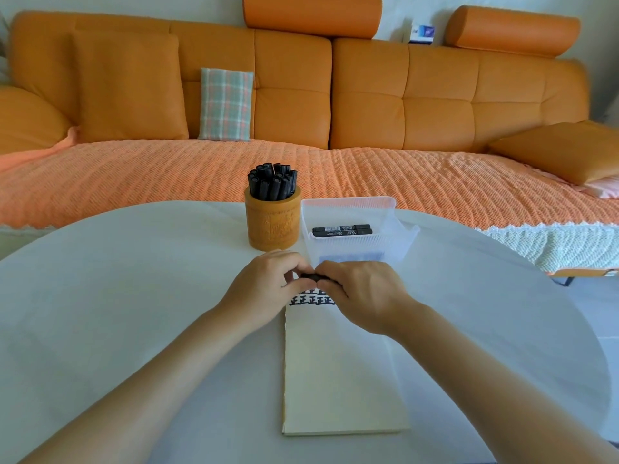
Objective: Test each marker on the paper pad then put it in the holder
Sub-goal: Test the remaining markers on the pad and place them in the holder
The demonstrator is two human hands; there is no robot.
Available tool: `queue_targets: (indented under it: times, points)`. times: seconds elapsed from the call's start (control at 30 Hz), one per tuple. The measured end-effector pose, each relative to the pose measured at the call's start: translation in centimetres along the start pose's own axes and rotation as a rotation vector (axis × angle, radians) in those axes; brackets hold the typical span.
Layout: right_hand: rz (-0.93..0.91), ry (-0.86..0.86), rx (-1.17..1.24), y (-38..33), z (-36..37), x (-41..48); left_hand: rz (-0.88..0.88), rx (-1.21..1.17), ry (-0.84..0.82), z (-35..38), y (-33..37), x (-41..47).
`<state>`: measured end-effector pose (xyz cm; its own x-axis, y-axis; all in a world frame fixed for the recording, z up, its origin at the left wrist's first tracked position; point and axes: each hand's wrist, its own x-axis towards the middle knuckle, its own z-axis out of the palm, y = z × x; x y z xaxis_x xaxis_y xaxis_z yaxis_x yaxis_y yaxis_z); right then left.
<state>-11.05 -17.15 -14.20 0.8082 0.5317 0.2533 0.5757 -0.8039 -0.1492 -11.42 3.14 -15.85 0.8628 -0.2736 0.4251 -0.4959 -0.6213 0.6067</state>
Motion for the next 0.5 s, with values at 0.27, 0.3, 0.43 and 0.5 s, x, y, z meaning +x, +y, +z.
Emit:
queue_targets:
  times: [0.27, 0.3, 0.43, 0.5]
  points:
    - [0.105, -0.112, 0.118, 0.1, -0.9, -0.7, -0.039, 0.072, 0.021, -0.3, -0.7, 0.0]
    - [0.112, -0.105, 0.176, 0.3, -1.1, -0.8, -0.052, 0.083, 0.028, -0.4, -1.0, 0.0]
    - [0.136, -0.06, 0.351, 1.7, -2.0, -0.9, -0.113, 0.13, 0.048, -0.5, -2.2, -0.3]
    - [0.197, -0.038, 0.481, 2.2, -2.1, -0.9, -0.152, 0.168, 0.048, -0.5, -2.8, -0.4]
